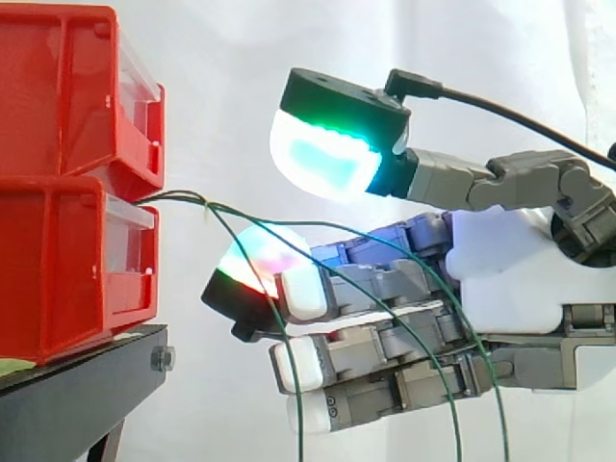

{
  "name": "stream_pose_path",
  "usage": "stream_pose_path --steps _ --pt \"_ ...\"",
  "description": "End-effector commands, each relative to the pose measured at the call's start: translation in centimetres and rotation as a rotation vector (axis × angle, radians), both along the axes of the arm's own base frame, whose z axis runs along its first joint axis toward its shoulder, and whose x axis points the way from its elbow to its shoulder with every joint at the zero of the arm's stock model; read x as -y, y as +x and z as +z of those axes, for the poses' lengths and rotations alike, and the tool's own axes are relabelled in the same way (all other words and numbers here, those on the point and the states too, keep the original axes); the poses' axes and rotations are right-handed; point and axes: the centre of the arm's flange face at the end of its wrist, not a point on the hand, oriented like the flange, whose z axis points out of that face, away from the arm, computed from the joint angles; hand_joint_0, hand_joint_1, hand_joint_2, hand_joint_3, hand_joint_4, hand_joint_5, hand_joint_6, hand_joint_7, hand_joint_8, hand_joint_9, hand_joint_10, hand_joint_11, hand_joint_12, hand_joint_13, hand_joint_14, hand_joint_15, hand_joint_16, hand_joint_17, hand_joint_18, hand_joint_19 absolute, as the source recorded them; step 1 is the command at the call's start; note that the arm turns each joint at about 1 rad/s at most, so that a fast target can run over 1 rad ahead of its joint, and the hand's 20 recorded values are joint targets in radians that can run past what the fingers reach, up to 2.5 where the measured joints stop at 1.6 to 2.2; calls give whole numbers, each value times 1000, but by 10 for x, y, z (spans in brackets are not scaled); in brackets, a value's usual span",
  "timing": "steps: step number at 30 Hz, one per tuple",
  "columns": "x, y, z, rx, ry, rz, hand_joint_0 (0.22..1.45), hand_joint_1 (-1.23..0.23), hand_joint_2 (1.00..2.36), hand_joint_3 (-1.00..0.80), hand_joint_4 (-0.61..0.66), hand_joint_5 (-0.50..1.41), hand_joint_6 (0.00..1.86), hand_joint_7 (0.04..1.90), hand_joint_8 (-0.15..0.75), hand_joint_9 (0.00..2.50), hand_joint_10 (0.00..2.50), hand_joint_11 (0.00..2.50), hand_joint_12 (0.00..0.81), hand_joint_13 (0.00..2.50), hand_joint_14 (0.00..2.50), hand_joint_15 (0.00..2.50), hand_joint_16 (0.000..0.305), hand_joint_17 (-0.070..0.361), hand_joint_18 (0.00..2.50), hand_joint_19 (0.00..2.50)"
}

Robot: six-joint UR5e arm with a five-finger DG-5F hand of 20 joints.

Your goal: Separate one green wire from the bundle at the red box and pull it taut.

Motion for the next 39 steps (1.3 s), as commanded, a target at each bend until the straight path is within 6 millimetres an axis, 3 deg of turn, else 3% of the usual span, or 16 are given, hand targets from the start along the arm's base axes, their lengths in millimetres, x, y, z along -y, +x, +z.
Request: stream_pose_path --steps 1,6,11,12,20,26,29,31,34,37,39 --pt "-1 2 1 7 -20 3 604 -753 1008 -391 106 -86 546 1297 203 1101 19 592 309 971 23 628 36 81 590 505" --pt "-1 2 0 5 -31 0 592 -755 1011 -347 87 -129 700 1099 215 1091 22 649 315 967 23 619 36 82 595 505" --pt "5 10 -34 -7 -8 -8 587 -727 1011 -338 107 -153 785 958 221 1079 22 665 318 957 23 621 36 82 586 521" --pt "4 11 -31 1 1 -8 582 -713 1010 -355 117 -151 777 931 217 1078 20 665 316 949 24 620 36 82 586 511" --pt "5 14 -21 -2 3 -12 548 -586 1004 -442 134 -113 641 1095 221 1109 21 660 326 953 23 625 37 83 574 525" --pt "5 15 -20 1 0 -11 575 -612 1010 -384 111 -106 623 1174 219 1111 24 662 323 953 24 620 36 80 568 525" --pt "5 18 -14 7 -11 -11 586 -670 1011 -343 78 -119 662 1145 220 1099 22 666 321 954 25 624 36 80 572 521" --pt "4 18 -14 8 -17 -9 592 -716 1012 -315 88 -150 753 1005 223 1082 20 670 325 955 25 619 36 80 577 516" --pt "5 19 -13 13 -15 -11 595 -734 1014 -296 94 -168 795 936 225 1063 20 674 325 952 24 618 36 80 581 515" --pt "5 18 -16 9 -17 -12 600 -755 1014 -283 84 -176 814 928 226 1053 20 683 325 944 23 619 36 80 587 514" --pt "8 20 -32 -7 -16 -14 602 -758 1013 -294 94 -181 838 894 228 1050 22 683 324 943 25 615 36 80 591 520"
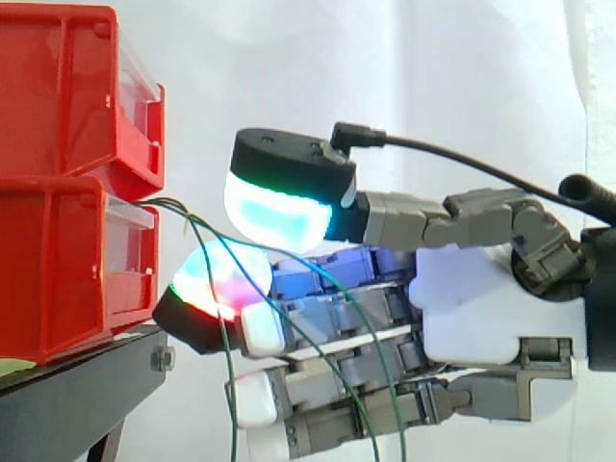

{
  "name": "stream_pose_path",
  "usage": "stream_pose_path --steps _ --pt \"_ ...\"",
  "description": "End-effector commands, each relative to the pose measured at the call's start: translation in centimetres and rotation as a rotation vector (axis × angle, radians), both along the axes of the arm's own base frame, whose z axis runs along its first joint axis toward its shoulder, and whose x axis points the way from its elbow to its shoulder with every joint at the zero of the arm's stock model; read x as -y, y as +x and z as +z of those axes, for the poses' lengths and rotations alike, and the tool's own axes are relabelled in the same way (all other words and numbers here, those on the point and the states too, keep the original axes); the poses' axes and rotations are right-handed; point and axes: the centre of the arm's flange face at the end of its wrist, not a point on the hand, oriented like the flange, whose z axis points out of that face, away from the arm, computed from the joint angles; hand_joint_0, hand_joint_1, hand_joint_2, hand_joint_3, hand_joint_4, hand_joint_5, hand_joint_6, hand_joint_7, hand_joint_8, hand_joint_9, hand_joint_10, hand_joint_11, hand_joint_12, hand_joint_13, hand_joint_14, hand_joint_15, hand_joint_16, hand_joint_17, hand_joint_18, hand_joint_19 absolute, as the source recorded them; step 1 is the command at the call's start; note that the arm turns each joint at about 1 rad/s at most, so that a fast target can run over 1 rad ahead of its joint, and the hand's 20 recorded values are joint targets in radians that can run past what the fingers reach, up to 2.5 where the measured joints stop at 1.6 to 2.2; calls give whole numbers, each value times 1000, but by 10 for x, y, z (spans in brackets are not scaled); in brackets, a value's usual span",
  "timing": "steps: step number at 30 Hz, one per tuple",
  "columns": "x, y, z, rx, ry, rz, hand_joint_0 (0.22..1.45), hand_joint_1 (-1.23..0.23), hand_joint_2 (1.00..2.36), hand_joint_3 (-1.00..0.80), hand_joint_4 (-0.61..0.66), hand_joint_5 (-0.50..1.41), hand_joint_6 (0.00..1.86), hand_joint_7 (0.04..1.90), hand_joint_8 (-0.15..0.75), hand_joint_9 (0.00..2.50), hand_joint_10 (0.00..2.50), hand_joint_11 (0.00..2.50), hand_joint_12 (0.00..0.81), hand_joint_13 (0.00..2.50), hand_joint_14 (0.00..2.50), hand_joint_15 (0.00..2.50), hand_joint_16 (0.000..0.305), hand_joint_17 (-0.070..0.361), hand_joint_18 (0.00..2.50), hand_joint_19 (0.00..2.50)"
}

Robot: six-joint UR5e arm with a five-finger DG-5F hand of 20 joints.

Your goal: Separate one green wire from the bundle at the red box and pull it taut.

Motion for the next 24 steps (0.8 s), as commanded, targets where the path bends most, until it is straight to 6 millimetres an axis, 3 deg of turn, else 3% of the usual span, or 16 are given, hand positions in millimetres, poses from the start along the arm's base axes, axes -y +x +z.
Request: stream_pose_path --steps 1,3,9,14,24 --pt "5 2 -15 -7 10 -5 602 -761 1012 -318 103 -180 858 880 225 1056 20 696 325 942 24 620 36 80 595 515" --pt "3 6 -22 2 19 -3 597 -763 1012 -327 98 -178 863 894 230 1066 23 711 325 943 24 617 35 80 598 514" --pt "-1 11 -9 11 11 1 576 -663 1009 -386 129 -151 881 967 246 1146 22 716 329 968 24 619 35 79 621 519" --pt "0 14 1 1 7 0 577 -654 1012 -326 116 -145 890 997 242 1160 23 733 332 975 23 624 35 78 627 520" --pt "0 15 4 5 9 0 592 -775 1018 -161 5 -164 910 984 252 1134 23 767 342 974 23 618 37 83 646 520"
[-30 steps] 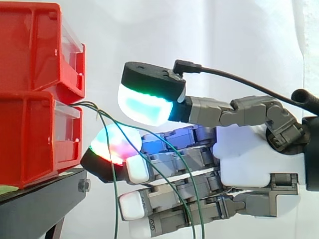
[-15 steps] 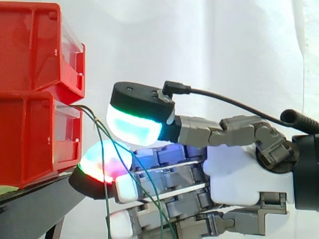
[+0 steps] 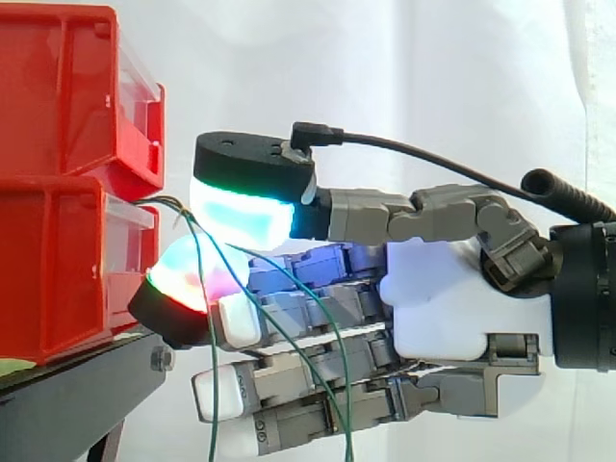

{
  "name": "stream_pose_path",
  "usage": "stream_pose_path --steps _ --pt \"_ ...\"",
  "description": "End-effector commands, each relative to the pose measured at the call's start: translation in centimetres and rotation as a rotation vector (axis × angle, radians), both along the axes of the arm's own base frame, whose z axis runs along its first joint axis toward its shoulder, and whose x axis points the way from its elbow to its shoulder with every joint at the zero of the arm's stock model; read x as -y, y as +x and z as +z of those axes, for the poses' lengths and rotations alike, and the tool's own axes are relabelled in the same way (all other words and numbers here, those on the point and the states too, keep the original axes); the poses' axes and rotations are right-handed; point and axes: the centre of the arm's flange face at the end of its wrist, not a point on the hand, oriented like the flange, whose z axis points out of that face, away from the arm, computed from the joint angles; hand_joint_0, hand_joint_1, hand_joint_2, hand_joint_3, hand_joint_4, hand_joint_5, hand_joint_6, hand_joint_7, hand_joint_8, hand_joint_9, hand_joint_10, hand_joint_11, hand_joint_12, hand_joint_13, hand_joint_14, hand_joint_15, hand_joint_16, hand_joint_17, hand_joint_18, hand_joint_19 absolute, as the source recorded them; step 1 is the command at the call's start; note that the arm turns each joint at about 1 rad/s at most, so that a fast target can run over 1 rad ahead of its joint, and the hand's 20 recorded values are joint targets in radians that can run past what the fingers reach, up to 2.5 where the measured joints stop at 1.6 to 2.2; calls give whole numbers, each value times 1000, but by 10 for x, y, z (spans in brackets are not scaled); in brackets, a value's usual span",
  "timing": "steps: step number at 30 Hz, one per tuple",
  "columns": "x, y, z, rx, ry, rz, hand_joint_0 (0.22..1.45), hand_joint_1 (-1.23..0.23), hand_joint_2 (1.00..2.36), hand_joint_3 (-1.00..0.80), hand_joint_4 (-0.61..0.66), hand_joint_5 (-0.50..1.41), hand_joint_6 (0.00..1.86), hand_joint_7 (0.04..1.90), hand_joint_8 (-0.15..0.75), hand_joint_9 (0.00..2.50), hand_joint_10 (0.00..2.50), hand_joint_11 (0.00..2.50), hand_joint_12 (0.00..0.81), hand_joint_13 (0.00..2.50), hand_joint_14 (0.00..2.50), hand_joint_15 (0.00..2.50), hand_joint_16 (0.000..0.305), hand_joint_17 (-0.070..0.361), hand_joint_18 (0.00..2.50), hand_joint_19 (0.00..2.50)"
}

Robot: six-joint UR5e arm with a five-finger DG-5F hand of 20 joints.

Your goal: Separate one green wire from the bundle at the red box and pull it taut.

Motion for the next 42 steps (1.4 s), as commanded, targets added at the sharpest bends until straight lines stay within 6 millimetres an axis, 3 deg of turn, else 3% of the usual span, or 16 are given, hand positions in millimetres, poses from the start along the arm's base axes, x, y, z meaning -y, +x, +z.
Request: stream_pose_path --steps 1,5,13,22,26,28,33,42 --pt "0 1 3 5 2 0 594 -778 1018 -162 1 -164 910 983 254 1129 22 773 342 974 23 618 37 83 646 522" --pt "0 1 4 7 2 0 622 -841 1018 -202 -19 -172 915 983 238 1101 24 784 333 957 24 623 35 79 631 532" --pt "0 0 3 -7 3 -2 643 -864 1000 -500 60 -155 910 1004 229 1149 23 775 320 961 23 612 35 78 665 520" --pt "2 0 11 -28 7 -2 559 -683 1000 -500 96 -136 892 1021 241 1209 23 779 327 994 23 623 36 81 685 538" --pt "3 0 11 -26 8 -3 568 -681 1001 -491 96 -135 887 1020 246 1211 24 783 325 996 23 629 36 80 682 540" --pt "3 0 11 -26 8 -3 602 -746 1012 -351 68 -139 883 1083 243 1202 23 791 328 994 25 634 35 79 684 545" --pt "4 0 12 -26 8 -5 628 -830 1019 -224 -30 -152 909 1081 243 1168 24 808 325 991 23 627 35 79 688 538" --pt "9 0 18 -41 11 -11 741 -902 1013 -347 -119 -170 928 1084 223 1136 23 803 317 979 23 618 35 78 709 516"
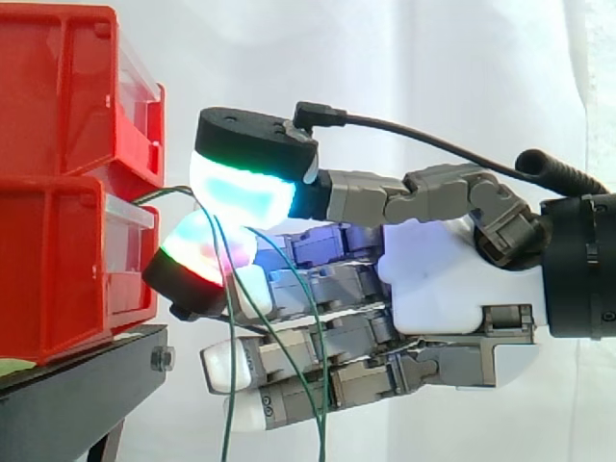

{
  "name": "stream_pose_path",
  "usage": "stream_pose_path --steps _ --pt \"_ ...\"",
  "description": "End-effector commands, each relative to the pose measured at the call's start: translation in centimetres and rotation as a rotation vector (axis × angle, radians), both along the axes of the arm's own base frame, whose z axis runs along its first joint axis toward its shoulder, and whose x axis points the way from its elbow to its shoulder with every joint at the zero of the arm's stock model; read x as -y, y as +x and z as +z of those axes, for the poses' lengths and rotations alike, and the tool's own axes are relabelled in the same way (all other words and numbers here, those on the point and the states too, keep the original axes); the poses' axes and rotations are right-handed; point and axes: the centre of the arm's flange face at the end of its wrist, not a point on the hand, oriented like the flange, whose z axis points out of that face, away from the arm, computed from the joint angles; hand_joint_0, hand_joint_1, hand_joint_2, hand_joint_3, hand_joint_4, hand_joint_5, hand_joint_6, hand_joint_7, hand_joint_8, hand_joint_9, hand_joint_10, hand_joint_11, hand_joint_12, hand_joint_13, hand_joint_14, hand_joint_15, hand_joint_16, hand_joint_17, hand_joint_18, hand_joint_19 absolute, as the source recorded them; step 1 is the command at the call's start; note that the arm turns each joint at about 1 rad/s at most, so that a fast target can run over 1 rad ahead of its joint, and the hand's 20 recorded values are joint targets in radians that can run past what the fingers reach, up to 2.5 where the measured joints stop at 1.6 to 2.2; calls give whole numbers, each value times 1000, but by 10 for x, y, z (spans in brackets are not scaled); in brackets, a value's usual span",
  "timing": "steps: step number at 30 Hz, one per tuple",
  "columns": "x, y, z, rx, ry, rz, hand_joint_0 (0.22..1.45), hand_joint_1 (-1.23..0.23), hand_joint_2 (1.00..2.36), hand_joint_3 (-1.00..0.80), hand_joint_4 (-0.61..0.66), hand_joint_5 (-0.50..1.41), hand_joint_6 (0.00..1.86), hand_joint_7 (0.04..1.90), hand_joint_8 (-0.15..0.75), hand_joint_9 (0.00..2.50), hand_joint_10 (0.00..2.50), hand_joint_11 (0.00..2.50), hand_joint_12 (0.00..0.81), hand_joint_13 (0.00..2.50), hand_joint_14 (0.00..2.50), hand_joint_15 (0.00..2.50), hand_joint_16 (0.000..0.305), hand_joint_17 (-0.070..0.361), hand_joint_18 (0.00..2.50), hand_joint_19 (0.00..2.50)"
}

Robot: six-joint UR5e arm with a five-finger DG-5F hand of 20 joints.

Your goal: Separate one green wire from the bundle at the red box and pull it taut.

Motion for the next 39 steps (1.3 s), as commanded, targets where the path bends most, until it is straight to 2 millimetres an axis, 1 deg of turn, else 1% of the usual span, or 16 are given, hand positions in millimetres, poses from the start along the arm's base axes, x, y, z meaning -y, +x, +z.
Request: stream_pose_path --steps 1,6,8,12,13,15,18,19,21,22,26,29,31,33,35,39 --pt "2 -1 1 -9 2 -2 748 -898 1012 -368 -127 -171 929 1081 219 1136 24 805 316 979 24 615 35 78 713 516" --pt "5 -5 3 -38 37 -11 764 -895 1001 -488 -111 -171 934 1079 215 1151 24 818 308 991 25 620 34 77 728 514" --pt "5 -6 2 -44 47 -12 758 -897 1000 -500 -99 -171 935 1081 216 1158 24 826 312 1001 23 624 35 78 744 511" --pt "5 -6 2 -41 55 -13 691 -898 1000 -500 -12 -163 930 1047 219 1185 23 829 312 1012 25 624 35 78 755 523" --pt "5 -6 2 -40 57 -14 637 -856 1000 -500 32 -154 921 1034 222 1199 24 826 317 1018 26 642 34 77 751 535" --pt "5 -6 2 -40 57 -14 600 -821 1000 -500 48 -150 914 1032 226 1216 23 829 320 1023 25 644 35 78 749 544" --pt "5 -6 2 -42 56 -14 546 -723 1000 -500 61 -144 905 1047 243 1232 23 807 331 1037 25 644 37 83 751 553" --pt "5 -6 3 -40 57 -14 524 -662 1000 -500 67 -141 901 1053 251 1241 21 812 337 1045 25 646 39 87 760 558" --pt "5 -6 2 -42 56 -16 520 -627 1000 -500 68 -140 897 1056 251 1244 23 802 341 1048 24 654 39 88 758 564" --pt "5 -6 2 -42 56 -16 516 -582 1000 -500 70 -139 895 1052 255 1246 23 798 342 1050 25 651 40 89 760 562" --pt "6 -6 2 -41 55 -22 517 -542 1000 -500 71 -138 891 1054 259 1254 24 805 342 1053 24 648 40 90 754 572" --pt "6 -6 2 -41 54 -23 551 -578 1000 -500 71 -139 887 1081 250 1247 23 802 340 1045 25 658 38 86 741 574" --pt "6 -6 2 -41 53 -23 589 -690 1009 -386 73 -144 887 1128 247 1236 24 814 335 1042 26 661 37 83 735 582" --pt "6 -6 2 -41 53 -23 597 -736 1012 -320 73 -147 892 1128 253 1226 24 821 333 1041 25 655 37 83 740 574" --pt "6 -6 2 -41 53 -23 614 -780 1016 -260 51 -151 899 1149 245 1208 24 829 333 1042 24 656 37 83 748 575" --pt "6 -6 2 -38 54 -23 639 -815 1021 -183 -53 -166 931 1111 252 1178 21 834 329 1043 25 660 37 84 762 564"
